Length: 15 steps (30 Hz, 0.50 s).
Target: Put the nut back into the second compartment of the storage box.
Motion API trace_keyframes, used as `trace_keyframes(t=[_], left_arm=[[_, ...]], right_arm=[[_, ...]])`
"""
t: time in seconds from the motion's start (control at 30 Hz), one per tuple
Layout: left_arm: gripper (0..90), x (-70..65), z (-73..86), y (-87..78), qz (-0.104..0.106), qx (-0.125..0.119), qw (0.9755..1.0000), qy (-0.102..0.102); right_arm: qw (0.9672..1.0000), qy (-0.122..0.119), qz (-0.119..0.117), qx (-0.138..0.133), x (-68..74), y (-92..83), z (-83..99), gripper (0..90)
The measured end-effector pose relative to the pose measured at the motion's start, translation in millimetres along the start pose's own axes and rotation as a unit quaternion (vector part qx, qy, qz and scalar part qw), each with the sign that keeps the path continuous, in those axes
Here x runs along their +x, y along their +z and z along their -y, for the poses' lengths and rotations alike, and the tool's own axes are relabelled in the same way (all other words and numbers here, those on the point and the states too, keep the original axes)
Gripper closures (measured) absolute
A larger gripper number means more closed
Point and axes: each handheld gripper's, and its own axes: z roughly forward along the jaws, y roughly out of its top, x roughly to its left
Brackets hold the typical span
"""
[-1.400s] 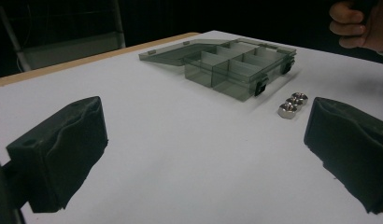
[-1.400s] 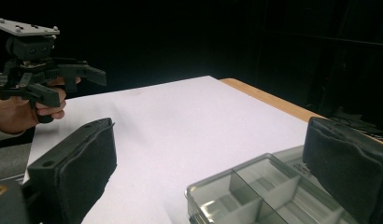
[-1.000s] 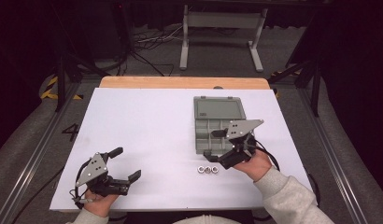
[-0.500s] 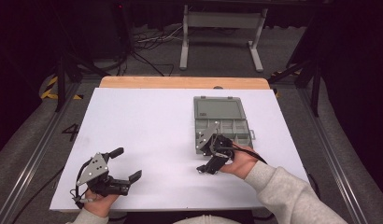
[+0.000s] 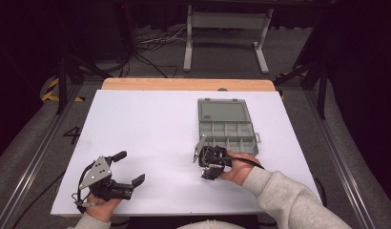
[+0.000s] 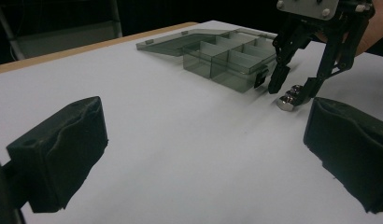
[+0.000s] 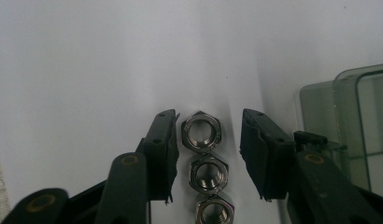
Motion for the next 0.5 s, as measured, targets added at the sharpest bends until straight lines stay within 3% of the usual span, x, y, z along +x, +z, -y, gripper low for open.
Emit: trace_keyframes(t=[0.2,0.3,0.5], left_arm=[[0.6,1.5,-0.6,-0.5,-0.001,0.003,1.0000,0.003],[0.7,2.0,-0.5,-1.0,-0.002,0.001,1.0000,0.000],[0.7,1.8,-0.5,-0.5,-0.001,0.002,1.0000,0.000]], right_arm=[[0.9998,-0.001,-0.008,0.018,0.4,5.6,-3.1,69.5],[0.9997,-0.003,-0.010,0.020,0.9,5.6,-4.2,70.3],[1.0000,0.000,-0.004,-0.007,-0.4,-8.2,-4.6,70.4]])
